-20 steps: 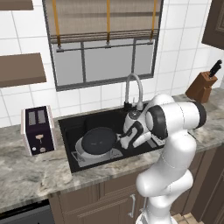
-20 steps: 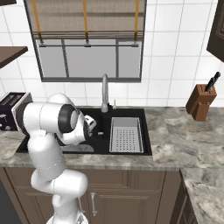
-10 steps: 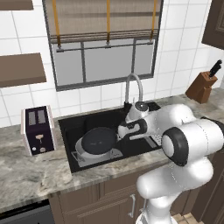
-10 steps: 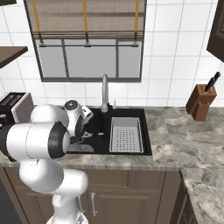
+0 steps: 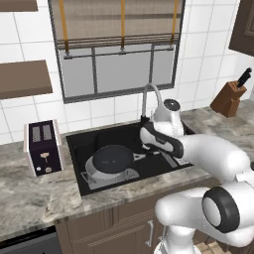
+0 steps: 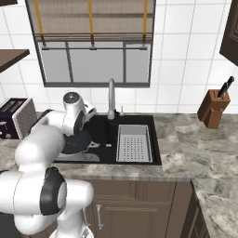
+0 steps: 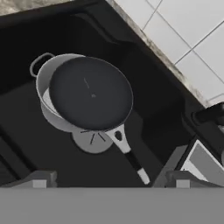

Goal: Move the pot and pan from the stove into the sink.

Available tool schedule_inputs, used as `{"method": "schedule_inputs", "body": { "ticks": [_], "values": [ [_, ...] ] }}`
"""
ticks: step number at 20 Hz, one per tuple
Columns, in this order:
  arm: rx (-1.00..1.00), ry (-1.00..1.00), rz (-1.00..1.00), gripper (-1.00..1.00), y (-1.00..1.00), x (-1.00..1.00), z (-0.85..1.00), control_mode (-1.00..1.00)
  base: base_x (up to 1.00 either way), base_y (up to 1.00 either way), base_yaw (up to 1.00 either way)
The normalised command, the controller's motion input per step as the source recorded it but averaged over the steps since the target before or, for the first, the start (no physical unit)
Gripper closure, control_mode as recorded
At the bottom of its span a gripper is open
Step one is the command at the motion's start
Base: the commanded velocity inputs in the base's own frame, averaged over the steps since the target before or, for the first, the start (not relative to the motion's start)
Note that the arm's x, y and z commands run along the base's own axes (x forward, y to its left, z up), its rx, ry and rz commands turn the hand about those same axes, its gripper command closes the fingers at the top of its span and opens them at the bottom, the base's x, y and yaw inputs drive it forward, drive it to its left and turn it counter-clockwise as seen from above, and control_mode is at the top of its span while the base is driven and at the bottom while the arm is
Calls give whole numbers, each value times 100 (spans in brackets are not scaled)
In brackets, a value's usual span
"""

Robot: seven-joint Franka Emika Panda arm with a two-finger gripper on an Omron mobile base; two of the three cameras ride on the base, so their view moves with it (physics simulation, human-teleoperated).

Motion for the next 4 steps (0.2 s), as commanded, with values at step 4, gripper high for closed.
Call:
{"method": "schedule_inputs", "body": {
  "ticks": [4],
  "values": [
    [0,-3,2,-100,-3,-81,46,-100,0,0,0]
  ]
}}
